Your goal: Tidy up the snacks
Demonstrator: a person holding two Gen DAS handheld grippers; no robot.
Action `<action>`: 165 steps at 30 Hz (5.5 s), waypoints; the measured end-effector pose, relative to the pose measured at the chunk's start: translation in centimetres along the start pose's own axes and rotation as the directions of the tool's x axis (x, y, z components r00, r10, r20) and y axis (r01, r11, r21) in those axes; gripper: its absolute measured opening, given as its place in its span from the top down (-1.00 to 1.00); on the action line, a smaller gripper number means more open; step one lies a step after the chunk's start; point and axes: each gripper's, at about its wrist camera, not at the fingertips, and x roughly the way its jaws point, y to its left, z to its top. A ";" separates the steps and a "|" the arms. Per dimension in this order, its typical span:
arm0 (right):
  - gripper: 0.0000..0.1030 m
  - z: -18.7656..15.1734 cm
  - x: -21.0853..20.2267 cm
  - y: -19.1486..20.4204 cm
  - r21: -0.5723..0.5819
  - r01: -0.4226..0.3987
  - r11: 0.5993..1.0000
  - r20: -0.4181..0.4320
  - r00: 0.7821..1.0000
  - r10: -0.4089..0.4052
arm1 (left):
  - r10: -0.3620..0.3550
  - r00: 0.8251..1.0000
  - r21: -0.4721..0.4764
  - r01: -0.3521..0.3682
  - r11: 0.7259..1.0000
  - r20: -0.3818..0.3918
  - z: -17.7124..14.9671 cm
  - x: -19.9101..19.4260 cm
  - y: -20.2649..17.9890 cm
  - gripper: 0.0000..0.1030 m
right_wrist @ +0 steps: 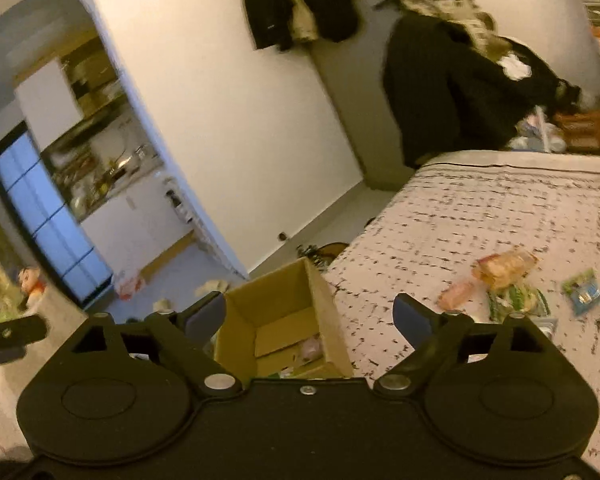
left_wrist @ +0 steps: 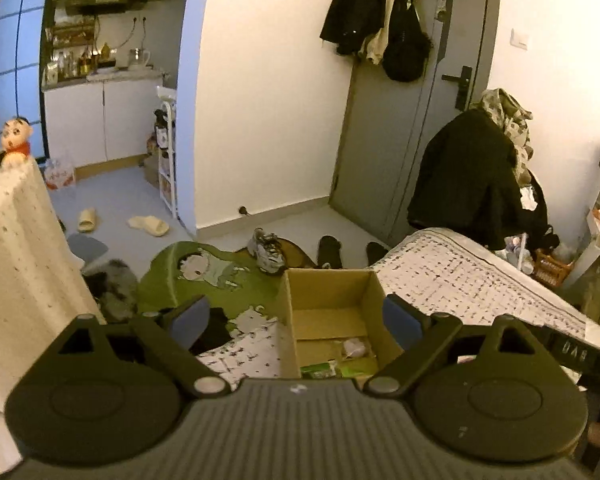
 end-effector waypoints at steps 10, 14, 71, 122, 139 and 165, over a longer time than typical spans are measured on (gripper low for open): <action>-0.76 0.6 -0.2 -2.2 -0.003 0.184 0.983 -0.029 0.982 -0.184 | -0.002 1.000 0.029 0.001 1.000 0.030 -0.3 -1.6 -0.6 -0.86; -0.76 1.0 -1.3 -2.4 -0.056 0.181 0.982 -0.048 0.982 -0.183 | -0.026 0.999 0.043 0.024 0.999 0.033 -1.1 -1.1 -1.3 -0.96; -0.17 -1.3 9.3 -18.1 0.050 0.326 0.944 -0.436 0.858 -0.273 | -0.256 0.919 0.331 0.352 0.876 -0.301 -15.1 20.8 -20.9 -0.35; 0.34 -0.5 6.8 -13.0 0.062 0.288 0.956 -0.260 0.929 -0.263 | -0.209 0.959 0.180 0.243 0.953 -0.191 -9.0 15.5 -18.3 0.89; 0.36 0.1 5.7 -10.9 0.054 0.213 0.975 -0.213 0.957 -0.197 | -0.321 0.934 0.108 0.340 0.934 -0.158 -6.7 13.4 -14.9 1.00; 0.35 1.0 4.7 -7.6 -0.014 0.127 0.992 -0.164 0.978 -0.127 | -0.156 0.901 -0.143 0.106 0.984 -0.406 -15.6 17.6 -11.9 -0.45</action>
